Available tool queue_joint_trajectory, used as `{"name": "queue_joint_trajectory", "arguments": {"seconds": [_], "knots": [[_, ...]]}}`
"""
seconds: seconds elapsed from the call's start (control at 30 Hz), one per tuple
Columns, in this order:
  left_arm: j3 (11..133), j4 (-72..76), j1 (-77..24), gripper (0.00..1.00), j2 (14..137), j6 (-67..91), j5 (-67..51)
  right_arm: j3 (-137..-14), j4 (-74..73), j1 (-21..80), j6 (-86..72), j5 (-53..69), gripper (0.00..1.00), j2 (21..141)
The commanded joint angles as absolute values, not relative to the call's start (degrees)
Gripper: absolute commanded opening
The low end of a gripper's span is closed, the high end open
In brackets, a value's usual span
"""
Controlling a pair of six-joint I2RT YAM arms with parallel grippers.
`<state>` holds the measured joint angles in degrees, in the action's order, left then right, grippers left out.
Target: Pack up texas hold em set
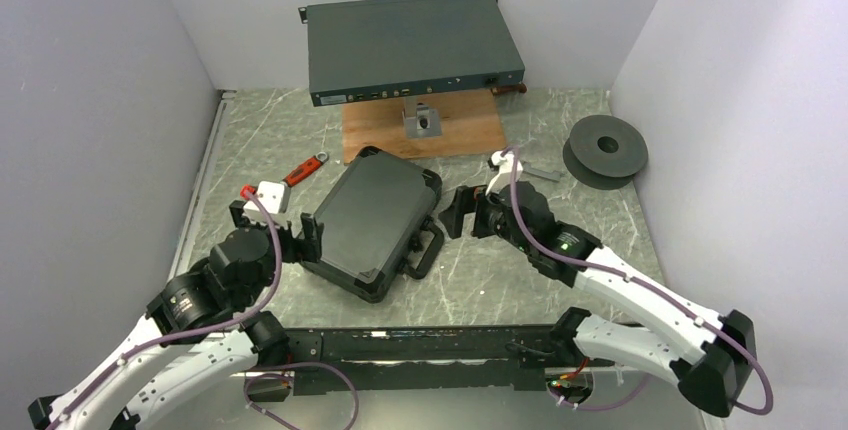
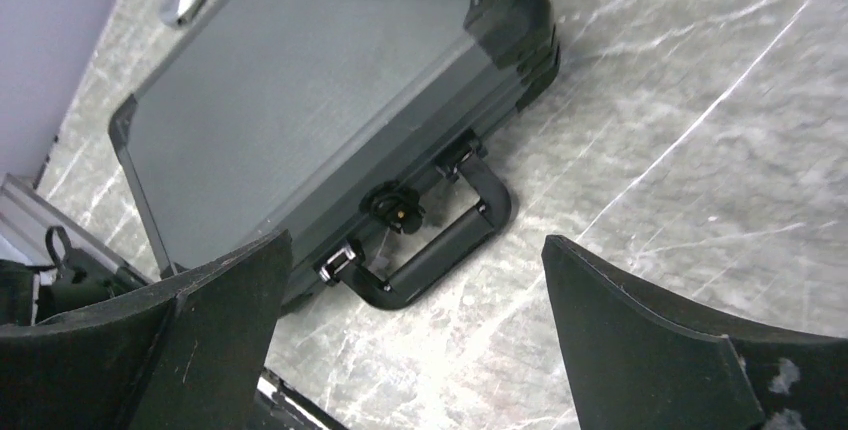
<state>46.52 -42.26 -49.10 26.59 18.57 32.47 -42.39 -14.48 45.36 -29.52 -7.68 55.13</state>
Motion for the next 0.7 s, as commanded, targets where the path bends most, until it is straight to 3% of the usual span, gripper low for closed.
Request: {"name": "queue_joint_trajectory", "arguments": {"seconds": [0.0, 0.67], "knots": [[43.5, -39.0, -49.1, 1.0, 23.4, 15.1, 40.3, -45.9, -13.0, 45.4, -26.5, -13.5, 1.0, 50.0], [41.6, -41.6, -49.2, 1.0, 11.2, 18.5, 48.8, -44.5, -9.3, 45.4, -24.1, -21.9, 1.0, 39.4]]}}
